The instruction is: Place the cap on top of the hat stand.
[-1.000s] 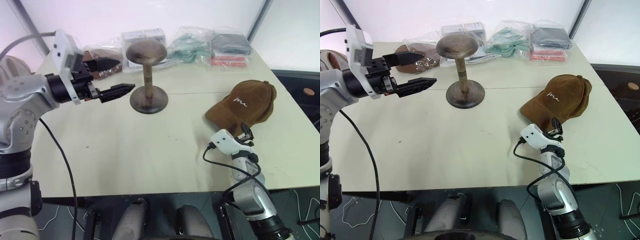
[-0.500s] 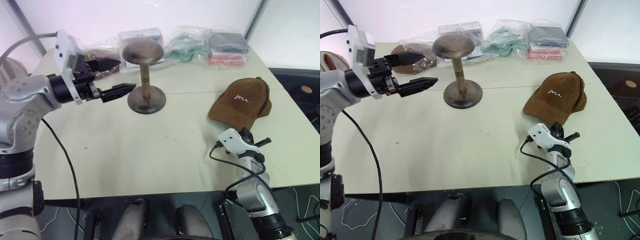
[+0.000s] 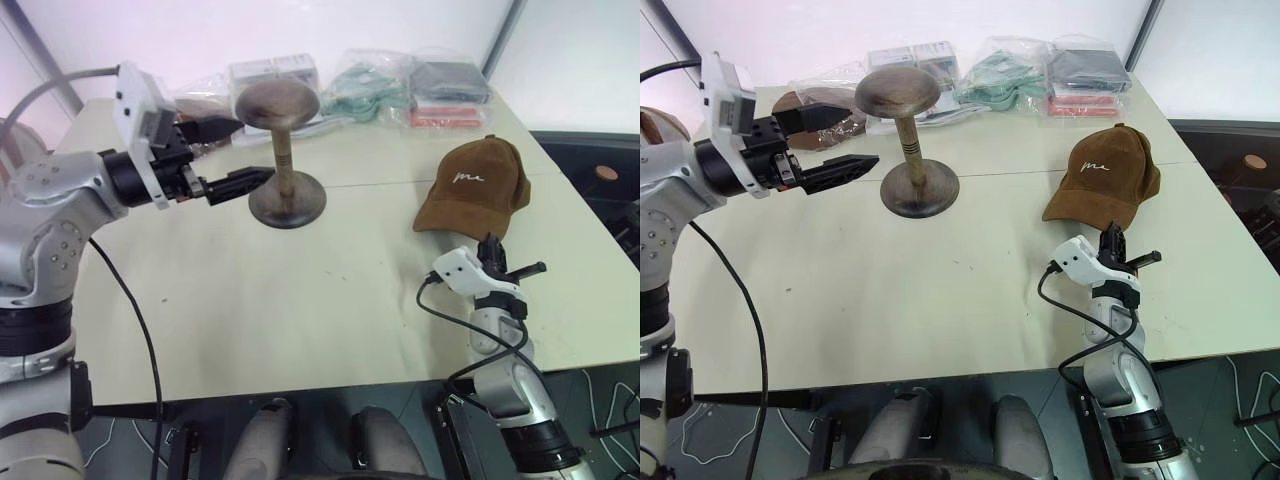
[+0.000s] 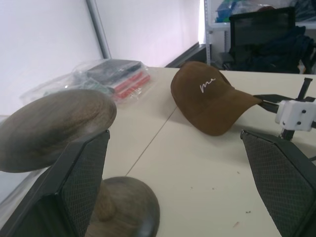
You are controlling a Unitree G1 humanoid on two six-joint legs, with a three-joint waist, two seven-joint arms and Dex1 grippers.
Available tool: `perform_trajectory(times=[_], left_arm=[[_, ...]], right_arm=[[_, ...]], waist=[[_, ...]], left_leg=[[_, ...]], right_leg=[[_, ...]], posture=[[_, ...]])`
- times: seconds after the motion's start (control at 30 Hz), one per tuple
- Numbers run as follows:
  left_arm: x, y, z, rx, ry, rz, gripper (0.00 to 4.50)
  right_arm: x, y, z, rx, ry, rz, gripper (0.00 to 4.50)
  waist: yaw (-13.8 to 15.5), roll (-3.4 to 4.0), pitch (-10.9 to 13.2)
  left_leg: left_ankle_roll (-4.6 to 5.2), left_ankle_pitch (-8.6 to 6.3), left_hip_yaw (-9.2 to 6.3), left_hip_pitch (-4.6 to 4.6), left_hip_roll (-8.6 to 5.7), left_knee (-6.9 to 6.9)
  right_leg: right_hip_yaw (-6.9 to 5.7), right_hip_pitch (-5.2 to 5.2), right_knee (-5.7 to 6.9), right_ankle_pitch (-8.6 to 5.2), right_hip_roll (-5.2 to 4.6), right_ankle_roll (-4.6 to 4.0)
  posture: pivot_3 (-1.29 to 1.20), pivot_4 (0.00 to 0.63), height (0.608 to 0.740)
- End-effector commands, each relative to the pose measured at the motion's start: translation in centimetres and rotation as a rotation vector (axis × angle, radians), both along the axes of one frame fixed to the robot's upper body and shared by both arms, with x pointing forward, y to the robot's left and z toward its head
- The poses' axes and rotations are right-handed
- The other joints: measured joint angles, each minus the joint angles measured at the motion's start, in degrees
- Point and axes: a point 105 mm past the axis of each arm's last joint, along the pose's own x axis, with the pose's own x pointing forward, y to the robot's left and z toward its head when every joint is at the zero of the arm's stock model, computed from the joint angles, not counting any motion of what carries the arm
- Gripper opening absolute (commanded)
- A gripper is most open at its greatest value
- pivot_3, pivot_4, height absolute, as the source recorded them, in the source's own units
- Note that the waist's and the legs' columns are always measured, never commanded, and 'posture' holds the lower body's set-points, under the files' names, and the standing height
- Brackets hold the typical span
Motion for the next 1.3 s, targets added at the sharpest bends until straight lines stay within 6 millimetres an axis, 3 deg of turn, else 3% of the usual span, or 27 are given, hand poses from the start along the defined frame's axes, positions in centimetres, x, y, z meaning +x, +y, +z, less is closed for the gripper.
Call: perform_trajectory(times=[0.03,0.23,0.6,0.87,1.3], left_arm=[[-0.4,-0.4,1.1,0.005,-0.059,-0.020,4.50],[-0.1,0.2,0.6,-0.009,-0.047,0.008,4.50],[-0.4,1.9,-1.9,-0.050,0.011,0.120,4.50],[-0.2,2.2,-2.6,-0.089,0.028,0.179,4.50],[-0.3,3.0,-3.5,-0.114,0.049,0.245,4.50]], right_arm=[[0.1,-0.1,1.7,-0.021,-0.080,0.012,0.18],[0.5,0.9,4.2,-0.049,-0.182,0.062,0.18],[2.1,4.1,12.0,0.006,-0.467,0.221,0.18],[2.6,9.6,16.0,0.031,-0.573,0.445,0.18],[1.9,16.8,18.8,0.070,-0.691,0.693,0.18]], waist=[[0.0,0.00,0.0],[0.0,0.01,0.0],[-0.1,0.06,0.1],[-0.2,0.07,0.1],[-0.2,0.07,0.1]], left_leg=[[-0.01,0.01,0.00,0.00,0.00,-0.02],[-0.02,0.02,0.00,0.00,0.00,-0.04],[-0.08,0.05,0.02,0.01,0.00,-0.17],[-0.10,0.07,0.02,0.01,0.00,-0.18],[-0.31,0.19,0.01,0.01,0.00,-0.21]], right_leg=[[0.00,0.00,0.00,0.00,0.00,0.00],[0.01,-0.01,-0.01,0.00,0.01,0.00],[0.06,-0.08,-0.02,0.00,0.00,-0.01],[0.05,-0.09,-0.02,0.00,0.02,-0.01],[0.05,-0.12,-0.02,0.00,0.02,-0.01]], posture=[[0.00,0.150,0.740],[0.00,0.150,0.740],[0.00,0.150,0.740],[0.00,0.150,0.740],[0.00,0.150,0.740]])
